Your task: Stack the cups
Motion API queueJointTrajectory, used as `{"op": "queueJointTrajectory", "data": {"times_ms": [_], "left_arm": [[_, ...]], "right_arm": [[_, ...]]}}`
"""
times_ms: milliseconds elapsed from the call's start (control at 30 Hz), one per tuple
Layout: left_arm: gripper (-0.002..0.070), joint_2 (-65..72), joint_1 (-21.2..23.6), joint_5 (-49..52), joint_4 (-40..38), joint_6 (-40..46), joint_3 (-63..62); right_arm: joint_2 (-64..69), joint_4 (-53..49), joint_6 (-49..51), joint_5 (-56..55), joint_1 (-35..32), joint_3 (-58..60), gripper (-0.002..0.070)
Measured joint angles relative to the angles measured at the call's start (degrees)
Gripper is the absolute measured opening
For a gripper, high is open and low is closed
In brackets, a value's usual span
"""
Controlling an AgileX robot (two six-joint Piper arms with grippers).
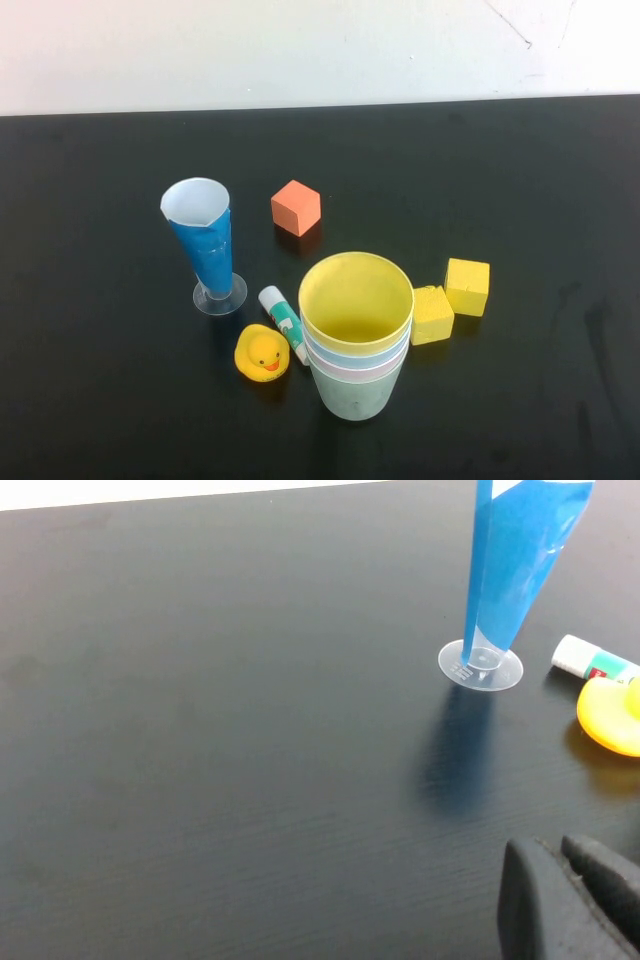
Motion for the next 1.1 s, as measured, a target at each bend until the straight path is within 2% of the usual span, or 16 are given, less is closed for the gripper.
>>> {"op": "queueJointTrajectory", "data": {"times_ms": [1100], "left_arm": [[0.0001, 0.0, 0.0, 0.0, 0.0, 0.1, 0.0]], "right_arm": [[0.0, -2.2, 0.5, 2.2, -2.8, -0.1, -0.0003]]}}
